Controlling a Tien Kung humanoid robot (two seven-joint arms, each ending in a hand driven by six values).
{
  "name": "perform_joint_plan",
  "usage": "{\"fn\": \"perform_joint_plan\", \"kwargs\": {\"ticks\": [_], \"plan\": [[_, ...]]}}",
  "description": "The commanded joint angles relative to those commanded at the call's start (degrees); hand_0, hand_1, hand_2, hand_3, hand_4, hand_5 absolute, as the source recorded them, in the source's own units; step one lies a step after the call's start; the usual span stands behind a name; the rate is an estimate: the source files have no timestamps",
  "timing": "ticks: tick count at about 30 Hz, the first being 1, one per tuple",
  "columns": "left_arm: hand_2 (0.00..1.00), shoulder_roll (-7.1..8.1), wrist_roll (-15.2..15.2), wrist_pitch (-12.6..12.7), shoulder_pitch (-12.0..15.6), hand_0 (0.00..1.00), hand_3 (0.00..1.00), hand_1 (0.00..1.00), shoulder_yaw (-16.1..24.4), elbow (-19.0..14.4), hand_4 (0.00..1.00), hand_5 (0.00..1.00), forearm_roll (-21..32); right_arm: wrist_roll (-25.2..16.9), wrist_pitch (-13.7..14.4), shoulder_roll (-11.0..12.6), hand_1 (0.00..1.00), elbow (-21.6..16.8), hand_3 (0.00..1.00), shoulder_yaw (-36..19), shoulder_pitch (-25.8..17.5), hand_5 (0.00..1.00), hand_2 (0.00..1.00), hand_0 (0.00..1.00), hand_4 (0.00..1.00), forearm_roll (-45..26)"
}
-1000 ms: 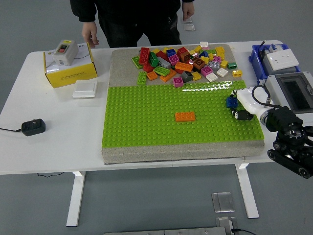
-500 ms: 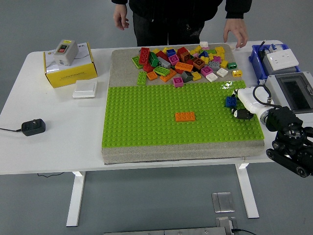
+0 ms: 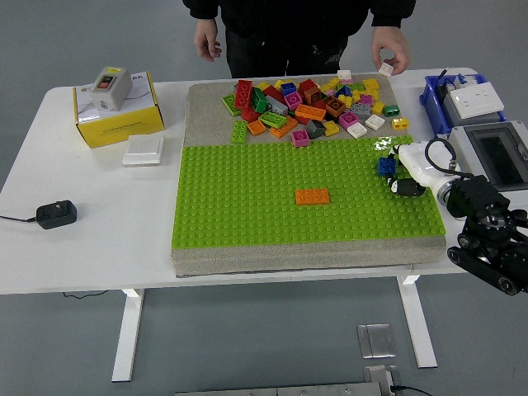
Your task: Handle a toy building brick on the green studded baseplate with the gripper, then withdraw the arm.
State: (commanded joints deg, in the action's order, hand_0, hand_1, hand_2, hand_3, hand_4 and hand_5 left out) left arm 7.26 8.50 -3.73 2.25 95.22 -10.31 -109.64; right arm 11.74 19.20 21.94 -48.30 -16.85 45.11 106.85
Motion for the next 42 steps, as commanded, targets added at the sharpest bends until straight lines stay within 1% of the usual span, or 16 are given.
{"fn": "perform_joint_plan", "kwargs": {"ticks": [3, 6, 9, 11, 12, 13, 16, 17, 18, 23, 24, 29, 30, 33, 41, 42], "plan": [[0.664, -0.02, 0.0, -0.1, 0.1, 0.688, 0.767, 0.669, 1.0, 0.0, 0.424, 0.492, -0.9, 0.8, -0.4, 0.6, 0.441, -2.2, 0.606, -0.4, 0.4, 0.409, 0.598, 0.503, 0.497, 1.8], [0.661, -0.04, 0.0, -0.3, 0.2, 0.686, 0.765, 0.669, 2.3, 0.0, 0.424, 0.491, -2.2, 2.1, -1.7, 1.1, 0.439, -5.8, 0.607, -0.3, 0.8, 0.415, 0.601, 0.5, 0.489, 0.6], [0.661, -0.07, 0.0, -0.5, 0.2, 0.686, 0.765, 0.669, 3.4, 0.0, 0.424, 0.491, -3.3, 3.1, -2.8, 1.1, 0.439, -9.5, 0.607, 0.0, 1.1, 0.415, 0.601, 0.5, 0.489, -1.2], [0.661, -0.09, 0.1, -0.6, 0.3, 0.686, 0.765, 0.669, 4.1, 0.0, 0.424, 0.491, -4.0, 3.8, -3.4, 0.7, 0.439, -12.0, 0.607, 0.1, 1.3, 0.415, 0.601, 0.5, 0.489, -1.7], [0.659, -0.1, 0.1, -0.6, 0.3, 0.684, 0.764, 0.667, 4.3, 0.0, 0.426, 0.491, -4.2, 4.0, -3.6, 0.5, 0.461, -12.9, 0.613, 0.1, 1.4, 0.419, 0.627, 0.518, 0.487, -1.8], [0.659, -0.1, 0.1, -0.6, 0.3, 0.684, 0.764, 0.667, 4.5, 0.0, 0.426, 0.491, -4.5, 4.4, -4.0, 0.0, 0.461, -14.3, 0.613, 0.1, 1.7, 0.419, 0.627, 0.518, 0.487, -1.7], [0.659, -0.06, 0.1, -0.7, 0.3, 0.684, 0.764, 0.667, 4.7, 0.0, 0.426, 0.491, -4.7, 5.3, -4.7, -1.5, 0.461, -16.1, 0.613, 0.0, 2.2, 0.419, 0.627, 0.518, 0.487, -1.4], [0.659, -0.05, 0.1, -0.7, 0.3, 0.684, 0.764, 0.667, 4.7, 0.0, 0.426, 0.491, -4.7, 5.4, -4.8, -1.8, 0.461, -16.3, 0.613, 0.0, 2.3, 0.419, 0.627, 0.518, 0.487, -1.4], [0.66, -0.03, 0.1, -0.7, 0.3, 0.683, 0.766, 0.667, 4.6, 0.0, 0.428, 0.491, -4.6, 5.7, -5.1, -2.3, 0.698, -16.4, 0.599, 0.0, 2.4, 0.419, 0.789, 0.673, 0.487, -1.4], [0.66, -0.02, 0.2, -0.7, 0.3, 0.683, 0.766, 0.667, 4.7, 0.0, 0.428, 0.491, -4.6, 6.8, -6.3, -4.2, 0.698, -15.5, 0.599, -0.6, 2.4, 0.419, 0.789, 0.673, 0.487, -0.7], [0.66, -0.03, 0.2, -0.7, 0.3, 0.682, 0.768, 0.667, 4.8, 0.0, 0.429, 0.491, -4.7, 7.0, -6.5, -4.6, 0.928, -15.1, 0.585, -0.7, 2.4, 0.426, 0.953, 0.862, 0.49, -0.6], [0.66, -0.02, 0.2, -0.7, 0.3, 0.682, 0.768, 0.667, 4.7, 0.0, 0.429, 0.491, -4.6, 7.3, -7.2, -6.4, 0.928, -13.4, 0.585, -0.3, 1.9, 0.426, 0.953, 0.862, 0.49, -0.6], [0.66, -0.02, 0.2, -0.7, 0.3, 0.682, 0.769, 0.668, 4.7, 0.0, 0.43, 0.491, -4.6, 7.4, -7.2, -6.7, 0.992, -13.2, 0.606, -0.2, 1.8, 0.433, 0.998, 0.926, 0.498, -0.6], [0.66, -0.05, 0.2, -0.7, 0.4, 0.682, 0.769, 0.668, 4.7, 0.0, 0.43, 0.491, -4.5, 7.6, -7.4, -7.3, 0.992, -12.9, 0.606, -0.1, 1.5, 0.433, 0.998, 0.926, 0.498, -0.6], [0.659, -0.16, 0.2, -0.8, 0.4, 0.682, 0.768, 0.668, 5.2, 0.0, 0.431, 0.491, -5.1, 8.6, -8.2, -8.6, 0.998, -14.8, 0.618, -0.1, 1.2, 0.436, 0.998, 0.941, 0.509, 0.0], [0.658, -0.14, 0.2, -0.8, 0.4, 0.682, 0.768, 0.668, 5.3, 0.0, 0.431, 0.492, -5.1, 8.7, -8.3, -8.8, 0.998, -15.0, 0.613, 0.1, 1.3, 0.444, 0.998, 0.945, 0.522, 0.0]]}}
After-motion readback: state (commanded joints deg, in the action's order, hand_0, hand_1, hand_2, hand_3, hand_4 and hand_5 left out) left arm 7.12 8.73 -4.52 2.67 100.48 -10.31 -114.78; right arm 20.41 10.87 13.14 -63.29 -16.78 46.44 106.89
